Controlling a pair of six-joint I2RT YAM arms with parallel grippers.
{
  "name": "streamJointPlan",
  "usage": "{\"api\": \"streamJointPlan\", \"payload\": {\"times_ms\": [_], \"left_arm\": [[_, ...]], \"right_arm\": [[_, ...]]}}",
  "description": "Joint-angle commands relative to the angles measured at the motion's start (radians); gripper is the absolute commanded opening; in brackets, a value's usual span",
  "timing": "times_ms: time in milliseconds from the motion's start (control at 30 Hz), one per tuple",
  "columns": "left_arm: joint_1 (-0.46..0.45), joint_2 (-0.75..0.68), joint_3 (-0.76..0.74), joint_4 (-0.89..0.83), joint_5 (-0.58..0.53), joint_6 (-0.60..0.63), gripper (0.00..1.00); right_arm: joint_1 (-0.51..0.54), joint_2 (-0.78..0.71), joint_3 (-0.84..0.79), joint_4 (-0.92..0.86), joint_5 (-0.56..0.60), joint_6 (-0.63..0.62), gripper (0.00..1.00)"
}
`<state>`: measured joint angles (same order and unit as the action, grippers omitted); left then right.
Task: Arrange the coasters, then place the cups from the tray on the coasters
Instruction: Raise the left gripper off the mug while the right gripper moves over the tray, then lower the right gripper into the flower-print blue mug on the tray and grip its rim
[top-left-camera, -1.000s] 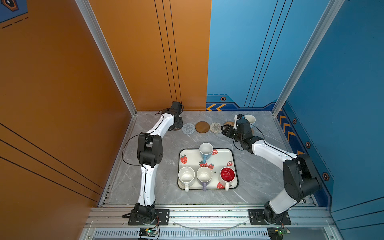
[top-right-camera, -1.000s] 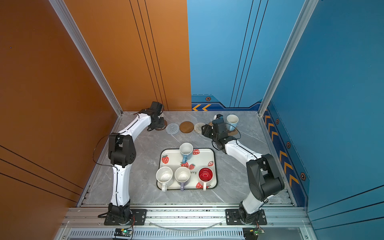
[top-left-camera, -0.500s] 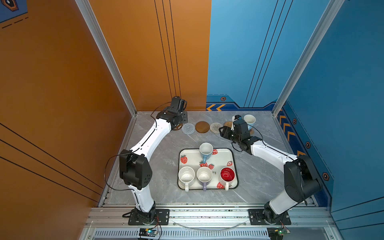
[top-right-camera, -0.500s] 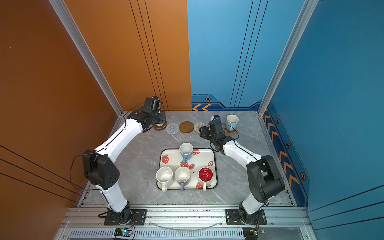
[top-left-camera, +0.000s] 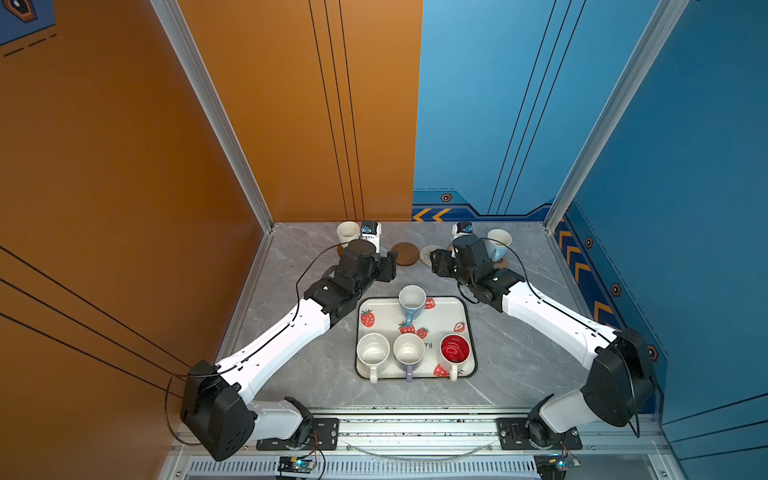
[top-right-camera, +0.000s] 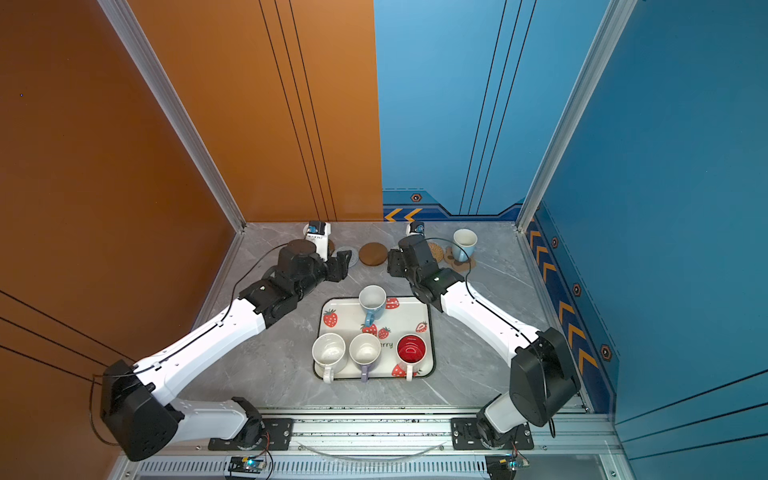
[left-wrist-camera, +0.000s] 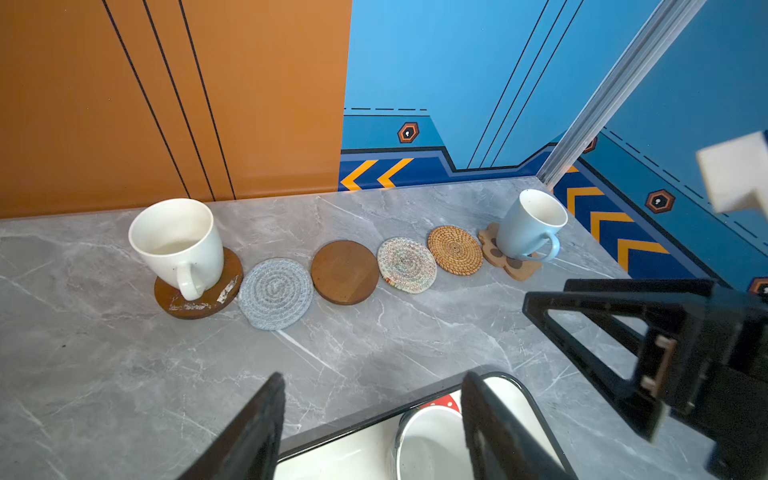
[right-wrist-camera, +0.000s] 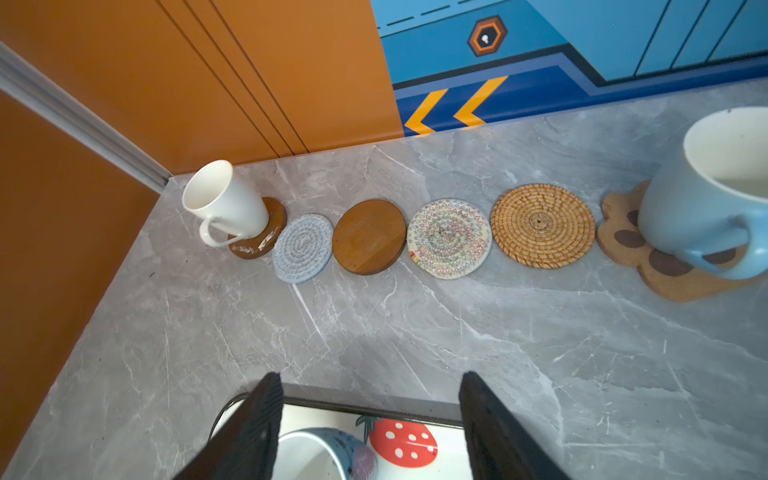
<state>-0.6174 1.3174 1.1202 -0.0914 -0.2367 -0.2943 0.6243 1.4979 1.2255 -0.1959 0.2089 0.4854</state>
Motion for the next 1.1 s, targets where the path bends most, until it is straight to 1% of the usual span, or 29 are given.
{"api": "streamJointPlan", "payload": {"times_ms": [0,67,133,267,333,400,500,533,600,767,900,1067], "left_arm": [[-0.020,-0.008,-0.020,0.047,-0.056,0.031,0.70],[-0.031,-0.016,-0.027,0.046,-0.057,0.044,0.72],[-0.040,-0.026,-0.037,0.047,-0.063,0.060,0.74],[-0.048,-0.066,-0.071,0.046,-0.097,0.082,0.77],[-0.048,-0.090,-0.083,0.046,-0.142,0.084,0.82],[-0.047,-0.114,-0.121,0.034,-0.186,0.085,0.85],[-0.041,-0.157,-0.153,0.029,-0.208,0.101,0.85],[-0.038,-0.171,-0.166,0.033,-0.211,0.103,0.91],[-0.030,-0.195,-0.191,0.047,-0.215,0.103,0.92],[-0.002,-0.231,-0.245,0.090,-0.216,0.094,0.97],[0.033,-0.234,-0.266,0.090,-0.195,0.068,0.99],[0.048,-0.235,-0.273,0.091,-0.174,0.057,1.00]], "right_arm": [[0.065,-0.046,0.055,-0.088,0.069,-0.080,0.69],[0.115,-0.052,0.059,-0.126,0.086,-0.098,0.71],[0.142,-0.056,0.048,-0.161,0.103,-0.099,0.71],[0.198,-0.063,-0.006,-0.205,0.153,-0.070,0.72],[0.225,-0.065,-0.036,-0.212,0.176,-0.054,0.73],[0.245,-0.061,-0.054,-0.218,0.186,-0.033,0.74],[0.255,-0.041,-0.063,-0.235,0.145,0.007,0.76],[0.254,-0.032,-0.063,-0.239,0.128,0.022,0.76],[0.258,-0.016,-0.063,-0.243,0.109,0.042,0.76],[0.277,0.018,-0.064,-0.258,0.121,0.081,0.80],[0.289,0.047,-0.070,-0.257,0.099,0.105,0.82],[0.303,0.066,-0.090,-0.252,0.084,0.129,0.83]]}}
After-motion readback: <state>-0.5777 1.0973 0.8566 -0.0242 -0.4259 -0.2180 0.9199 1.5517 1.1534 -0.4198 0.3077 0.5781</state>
